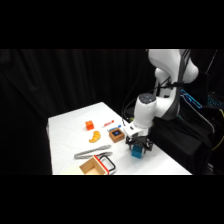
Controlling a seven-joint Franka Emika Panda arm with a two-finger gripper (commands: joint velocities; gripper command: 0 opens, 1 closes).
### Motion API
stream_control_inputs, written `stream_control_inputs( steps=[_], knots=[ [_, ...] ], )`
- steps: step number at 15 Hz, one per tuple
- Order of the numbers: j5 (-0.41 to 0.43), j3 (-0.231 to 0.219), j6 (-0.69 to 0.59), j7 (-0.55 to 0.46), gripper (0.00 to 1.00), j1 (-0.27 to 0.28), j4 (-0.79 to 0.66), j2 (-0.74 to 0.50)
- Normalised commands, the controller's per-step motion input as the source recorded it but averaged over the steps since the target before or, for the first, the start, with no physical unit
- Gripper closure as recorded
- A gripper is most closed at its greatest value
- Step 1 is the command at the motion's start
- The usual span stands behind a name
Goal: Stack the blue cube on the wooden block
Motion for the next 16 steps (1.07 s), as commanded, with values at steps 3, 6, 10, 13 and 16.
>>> stream_control_inputs(
  steps=[3, 6, 10, 13, 16],
  knots=[
    [-0.111, -0.138, 0.12, 0.14, 0.53, 0.124, 0.08, 0.05],
    [-0.143, -0.164, 0.03, 0.17, 0.69, 0.167, 0.03, -0.06],
    [-0.114, -0.069, -0.16, 0.16, 0.74, 0.125, -0.07, -0.23],
    [-0.015, 0.086, -0.34, 0.09, 0.74, -0.008, -0.12, -0.40],
    [0.055, 0.137, -0.37, 0.03, 0.74, -0.097, -0.10, -0.44]
  ],
)
